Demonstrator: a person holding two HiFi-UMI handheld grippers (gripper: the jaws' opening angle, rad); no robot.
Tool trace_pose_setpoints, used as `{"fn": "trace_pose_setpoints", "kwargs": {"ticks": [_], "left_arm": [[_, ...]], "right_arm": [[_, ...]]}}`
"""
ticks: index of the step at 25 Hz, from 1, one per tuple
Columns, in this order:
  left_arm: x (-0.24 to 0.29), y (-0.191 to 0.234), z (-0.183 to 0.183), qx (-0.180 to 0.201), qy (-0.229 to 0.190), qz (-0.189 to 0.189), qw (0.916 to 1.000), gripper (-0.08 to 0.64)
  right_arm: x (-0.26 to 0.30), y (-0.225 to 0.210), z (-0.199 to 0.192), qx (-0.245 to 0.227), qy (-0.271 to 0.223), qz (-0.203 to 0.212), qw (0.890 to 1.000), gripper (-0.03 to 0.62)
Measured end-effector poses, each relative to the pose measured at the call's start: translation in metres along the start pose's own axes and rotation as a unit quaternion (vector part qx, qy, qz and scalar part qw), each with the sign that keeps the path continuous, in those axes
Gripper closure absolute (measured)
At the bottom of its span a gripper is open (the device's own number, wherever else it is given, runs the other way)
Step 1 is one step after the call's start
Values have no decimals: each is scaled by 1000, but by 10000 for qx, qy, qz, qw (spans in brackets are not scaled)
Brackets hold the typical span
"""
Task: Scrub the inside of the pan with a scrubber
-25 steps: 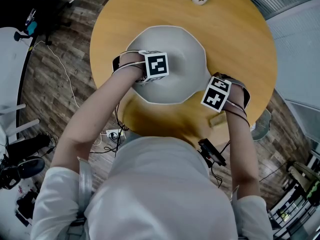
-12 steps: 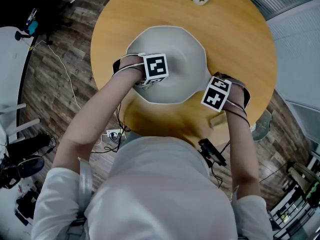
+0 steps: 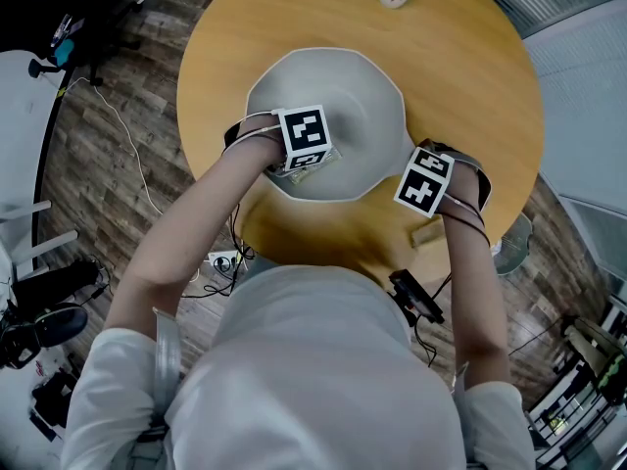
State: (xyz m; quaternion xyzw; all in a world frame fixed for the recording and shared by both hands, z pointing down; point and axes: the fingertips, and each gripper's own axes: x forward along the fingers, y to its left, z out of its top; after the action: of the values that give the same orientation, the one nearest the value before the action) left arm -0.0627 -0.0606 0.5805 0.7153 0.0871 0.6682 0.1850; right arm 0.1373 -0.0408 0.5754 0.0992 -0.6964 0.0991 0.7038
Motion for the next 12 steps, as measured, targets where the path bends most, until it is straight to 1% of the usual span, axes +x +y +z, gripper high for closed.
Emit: {"fn": "trace_pose_setpoints", "kwargs": {"ticks": [5, 12], "left_arm": [[4, -9, 7, 55, -93, -93, 9999, 543], [7, -16, 20, 130, -304, -80, 9994, 543]], "right_arm": [[0, 1, 0, -5, 23, 4, 10000, 413], [1, 0, 0, -2, 20, -9, 10000, 413]]}}
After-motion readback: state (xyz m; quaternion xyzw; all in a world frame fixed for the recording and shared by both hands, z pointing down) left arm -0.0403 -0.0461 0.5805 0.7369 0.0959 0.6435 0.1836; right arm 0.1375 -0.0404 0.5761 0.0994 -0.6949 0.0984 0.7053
